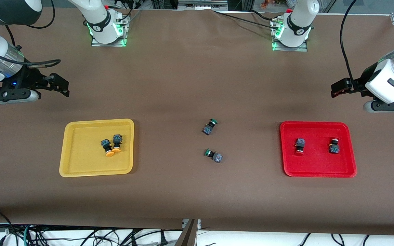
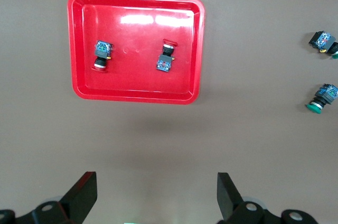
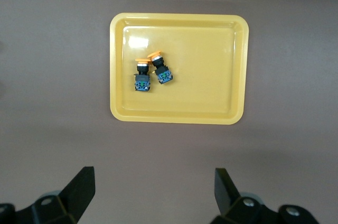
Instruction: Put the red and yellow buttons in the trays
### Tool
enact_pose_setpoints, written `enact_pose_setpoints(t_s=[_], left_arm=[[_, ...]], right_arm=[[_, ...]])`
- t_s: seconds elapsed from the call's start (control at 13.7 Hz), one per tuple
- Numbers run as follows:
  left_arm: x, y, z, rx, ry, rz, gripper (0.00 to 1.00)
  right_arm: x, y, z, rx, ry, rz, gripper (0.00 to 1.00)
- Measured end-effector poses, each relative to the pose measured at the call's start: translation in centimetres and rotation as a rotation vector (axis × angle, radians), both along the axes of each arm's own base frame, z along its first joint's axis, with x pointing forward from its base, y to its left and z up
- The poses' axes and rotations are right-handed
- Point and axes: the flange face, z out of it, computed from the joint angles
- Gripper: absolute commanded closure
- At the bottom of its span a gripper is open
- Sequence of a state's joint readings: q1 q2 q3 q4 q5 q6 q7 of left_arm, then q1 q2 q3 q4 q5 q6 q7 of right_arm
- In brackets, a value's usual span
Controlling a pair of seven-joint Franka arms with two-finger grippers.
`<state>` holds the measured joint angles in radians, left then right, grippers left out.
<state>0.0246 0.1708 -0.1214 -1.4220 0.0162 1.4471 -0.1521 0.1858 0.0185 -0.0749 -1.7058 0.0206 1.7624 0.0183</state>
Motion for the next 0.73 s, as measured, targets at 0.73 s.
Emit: enact_pose_setpoints(t_s=[0.73], left_arm=[[0.5, 0.6, -0.2, -0.001, -0.003, 0.011, 0.00]], right_arm=[[0.6, -0.3, 1.5, 0.000, -0.012, -0.004, 0.00]])
